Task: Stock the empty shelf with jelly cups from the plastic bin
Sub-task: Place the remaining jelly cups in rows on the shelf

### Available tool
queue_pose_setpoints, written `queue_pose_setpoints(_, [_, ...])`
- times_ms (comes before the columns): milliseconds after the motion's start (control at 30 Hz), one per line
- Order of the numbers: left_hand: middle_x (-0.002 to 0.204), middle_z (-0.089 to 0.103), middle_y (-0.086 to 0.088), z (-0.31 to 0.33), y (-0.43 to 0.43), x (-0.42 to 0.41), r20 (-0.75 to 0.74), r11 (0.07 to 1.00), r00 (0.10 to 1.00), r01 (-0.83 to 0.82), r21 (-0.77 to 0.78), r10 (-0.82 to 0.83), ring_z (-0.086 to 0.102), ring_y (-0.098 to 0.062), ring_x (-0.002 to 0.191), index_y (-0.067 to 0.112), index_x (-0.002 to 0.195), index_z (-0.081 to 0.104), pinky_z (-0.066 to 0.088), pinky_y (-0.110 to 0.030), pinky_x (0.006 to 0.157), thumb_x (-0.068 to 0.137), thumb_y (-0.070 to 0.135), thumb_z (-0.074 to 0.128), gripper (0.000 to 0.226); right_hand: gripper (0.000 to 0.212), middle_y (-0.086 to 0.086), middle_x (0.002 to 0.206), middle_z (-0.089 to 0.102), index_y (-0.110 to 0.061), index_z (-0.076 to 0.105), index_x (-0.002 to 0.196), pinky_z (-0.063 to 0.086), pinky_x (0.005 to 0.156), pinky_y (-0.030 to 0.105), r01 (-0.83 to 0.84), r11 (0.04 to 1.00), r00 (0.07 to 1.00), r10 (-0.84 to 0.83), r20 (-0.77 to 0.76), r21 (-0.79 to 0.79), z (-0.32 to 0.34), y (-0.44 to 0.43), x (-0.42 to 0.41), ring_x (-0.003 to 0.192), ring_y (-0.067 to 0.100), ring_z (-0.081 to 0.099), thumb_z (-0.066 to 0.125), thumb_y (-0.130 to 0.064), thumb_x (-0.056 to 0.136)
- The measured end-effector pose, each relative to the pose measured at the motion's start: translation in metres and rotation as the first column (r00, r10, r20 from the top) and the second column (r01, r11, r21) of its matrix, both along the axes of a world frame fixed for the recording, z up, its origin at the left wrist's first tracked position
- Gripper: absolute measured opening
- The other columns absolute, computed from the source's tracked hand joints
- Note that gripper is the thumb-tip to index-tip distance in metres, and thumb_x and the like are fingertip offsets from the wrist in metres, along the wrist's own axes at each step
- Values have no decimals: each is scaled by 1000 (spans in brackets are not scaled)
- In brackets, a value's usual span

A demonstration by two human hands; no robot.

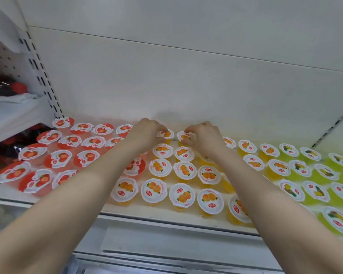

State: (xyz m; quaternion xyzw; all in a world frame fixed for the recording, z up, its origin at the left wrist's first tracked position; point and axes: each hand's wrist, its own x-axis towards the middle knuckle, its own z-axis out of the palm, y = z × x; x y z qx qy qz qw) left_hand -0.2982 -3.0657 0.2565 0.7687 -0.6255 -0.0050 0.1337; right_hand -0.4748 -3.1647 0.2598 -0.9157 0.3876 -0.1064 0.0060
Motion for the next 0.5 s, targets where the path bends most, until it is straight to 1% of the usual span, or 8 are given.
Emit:
queue_pose_setpoints(67, [120, 65, 1, 3, 9, -2, 8, 1000, 1000, 22, -14, -22, 55, -21, 106, 29, 121, 65, 44, -34, 84, 89, 41, 63, 35, 37, -2, 109, 69, -28, 67, 115, 44, 87, 39, -14, 1000, 999, 15, 29, -25, 3, 6, -8, 110, 21, 51, 57, -53, 90])
queue_pose_setpoints(133, [121, 63, 3, 6, 20, -6, -4, 999, 999, 50, -7, -50, 55, -19, 108, 31, 121, 65, 42, -31, 83, 88, 44, 64, 35, 37, -6, 103, 69, -27, 68, 111, 43, 88, 39, -35, 999, 998, 34, 47, 12, 7, 15, -17, 108, 19, 50, 60, -55, 88])
queue_pose_setpoints(167, [121, 63, 5, 8, 24, -8, -12, 998, 998, 67, 11, -66, 56, -18, 109, 32, 121, 64, 40, -29, 82, 88, 45, 64, 37, 39, -7, 100, 68, -28, 68, 110, 43, 89, 39, -41, 998, 998, 39, 43, 47, 8, 20, -20, 107, 18, 50, 61, -57, 86])
queue_pose_setpoints(233, [123, 63, 6, 10, 31, -12, -29, 994, 995, 93, 61, -92, 56, -17, 111, 33, 123, 63, 38, -28, 81, 87, 50, 63, 41, 44, -9, 97, 67, -30, 67, 109, 43, 89, 40, -42, 995, 999, 43, -12, 90, 11, 28, -23, 106, 16, 48, 60, -64, 82])
queue_pose_setpoints(300, [121, 64, 5, 11, 34, -16, -20, 991, 995, 103, 84, -102, 57, -16, 109, 33, 124, 63, 40, -27, 80, 86, 52, 62, 43, 46, -9, 97, 67, -32, 66, 109, 44, 88, 40, -34, 995, 997, 40, -62, 93, 10, 34, -20, 105, 17, 49, 59, -67, 80])
queue_pose_setpoints(400, [117, 65, 2, 11, 36, -22, 20, 993, 995, 98, 70, -100, 58, -17, 108, 31, 127, 62, 39, -26, 77, 88, 49, 61, 42, 47, -4, 100, 67, -31, 66, 109, 47, 86, 40, -4, 995, 998, 9, -60, 96, 9, 38, -15, 102, 18, 52, 60, -66, 78])
queue_pose_setpoints(500, [116, 66, 1, 9, 38, -23, 32, 994, 995, 88, 58, -90, 59, -18, 107, 32, 128, 61, 38, -25, 73, 88, 49, 60, 43, 47, -2, 100, 67, -30, 66, 110, 46, 85, 39, 2, 998, 997, 3, -79, 55, 8, 42, -11, 102, 19, 52, 57, -65, 79])
